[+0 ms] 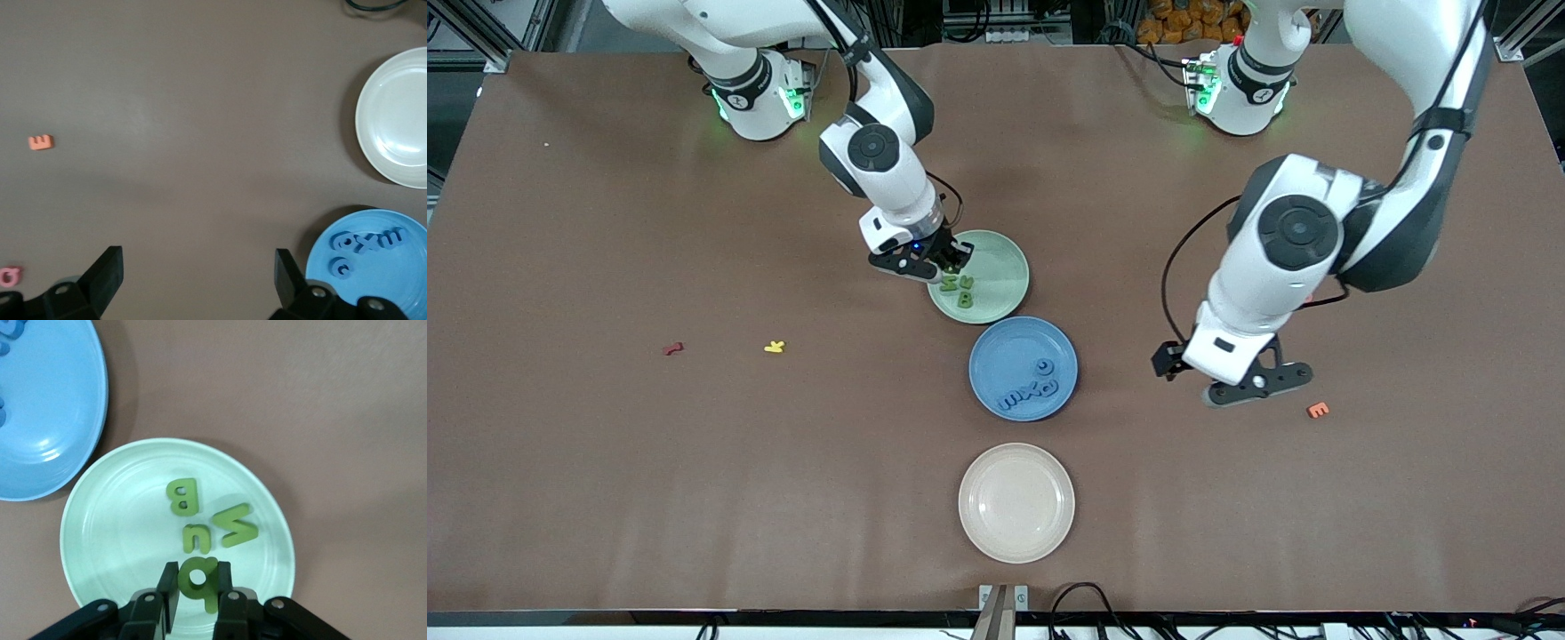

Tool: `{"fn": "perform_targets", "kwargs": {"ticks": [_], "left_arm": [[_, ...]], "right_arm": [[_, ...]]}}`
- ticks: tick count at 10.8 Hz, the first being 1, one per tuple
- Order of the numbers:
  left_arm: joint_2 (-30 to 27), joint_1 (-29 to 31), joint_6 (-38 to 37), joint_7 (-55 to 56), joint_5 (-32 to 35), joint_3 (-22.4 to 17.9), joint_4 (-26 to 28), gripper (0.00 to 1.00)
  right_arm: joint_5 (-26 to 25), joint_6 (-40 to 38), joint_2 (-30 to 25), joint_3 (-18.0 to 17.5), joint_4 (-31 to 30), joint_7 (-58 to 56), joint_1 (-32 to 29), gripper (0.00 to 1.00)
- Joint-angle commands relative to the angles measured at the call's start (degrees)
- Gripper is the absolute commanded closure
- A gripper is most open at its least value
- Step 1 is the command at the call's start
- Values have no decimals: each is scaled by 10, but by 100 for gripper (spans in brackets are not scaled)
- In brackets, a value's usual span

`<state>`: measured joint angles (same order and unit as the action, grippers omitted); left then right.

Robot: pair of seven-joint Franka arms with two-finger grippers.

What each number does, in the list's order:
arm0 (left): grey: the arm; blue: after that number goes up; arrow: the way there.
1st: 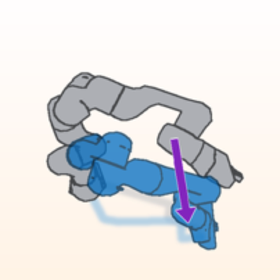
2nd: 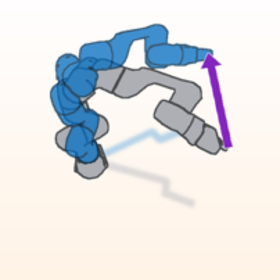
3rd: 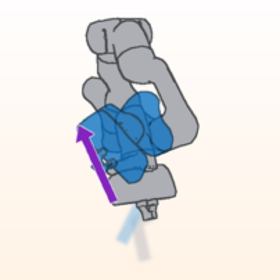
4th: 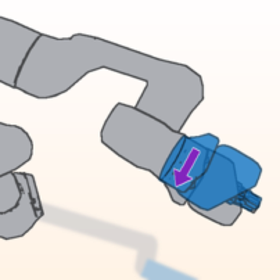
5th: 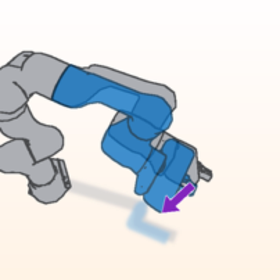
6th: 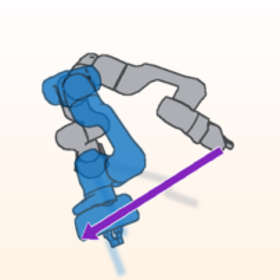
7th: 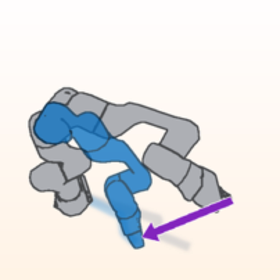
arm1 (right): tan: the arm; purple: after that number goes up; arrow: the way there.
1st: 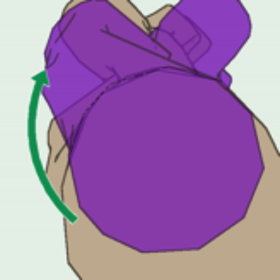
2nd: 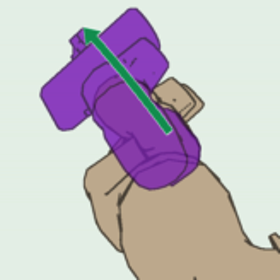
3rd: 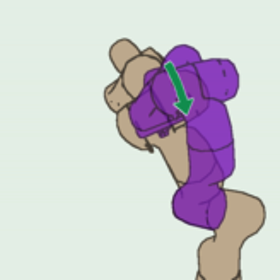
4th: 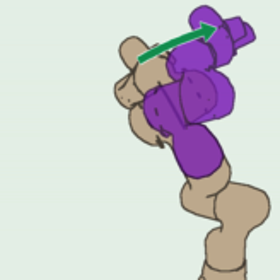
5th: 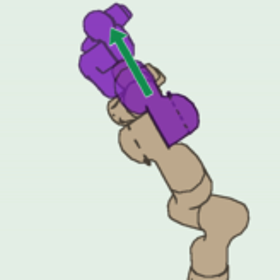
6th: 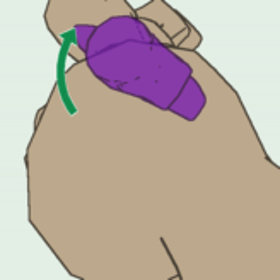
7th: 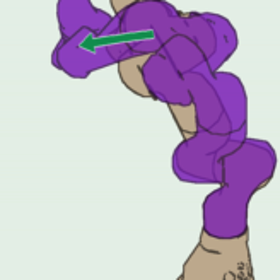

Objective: Sort letters by color into matching plates
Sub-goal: 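Release green q on the green plate while the left gripper drops 3 on blue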

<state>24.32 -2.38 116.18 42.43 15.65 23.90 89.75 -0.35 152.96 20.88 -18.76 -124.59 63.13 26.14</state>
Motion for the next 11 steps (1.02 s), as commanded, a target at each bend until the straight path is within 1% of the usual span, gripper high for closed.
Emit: {"fn": "perform_targets", "kwargs": {"ticks": [1, 2, 3, 4, 5, 8, 9, 11], "left_arm": [[-44, 11, -61, -52, -17, -2, -2, 0], [-59, 21, -87, -86, -21, -3, -4, 0], [-70, 54, -109, -119, -26, 5, -7, 0], [-85, 64, -124, -142, -43, 5, -7, 0], [-102, 69, -131, -149, -56, 2, -7, 0], [-127, 75, -136, -151, -68, -3, -5, 0], [-142, 74, -146, -161, -83, -12, -3, 0], [-164, 36, -161, -224, -129, -82, -1, 0]], "right_arm": [[-10, -8, 26, 3, 33, 35, 15, 76], [-10, -13, 26, 3, 33, 41, 15, 49], [-10, -19, 26, 3, 35, 54, 15, 23], [-11, -25, 25, 2, 36, 56, 15, 13], [-11, -34, 22, 2, 38, 56, 14, 0], [-31, -101, 14, 1, 66, 54, 2, 0], [-37, -116, 5, 1, 69, 51, -6, 0], [-44, -154, -19, 0, 68, 9, -32, 0]]}}
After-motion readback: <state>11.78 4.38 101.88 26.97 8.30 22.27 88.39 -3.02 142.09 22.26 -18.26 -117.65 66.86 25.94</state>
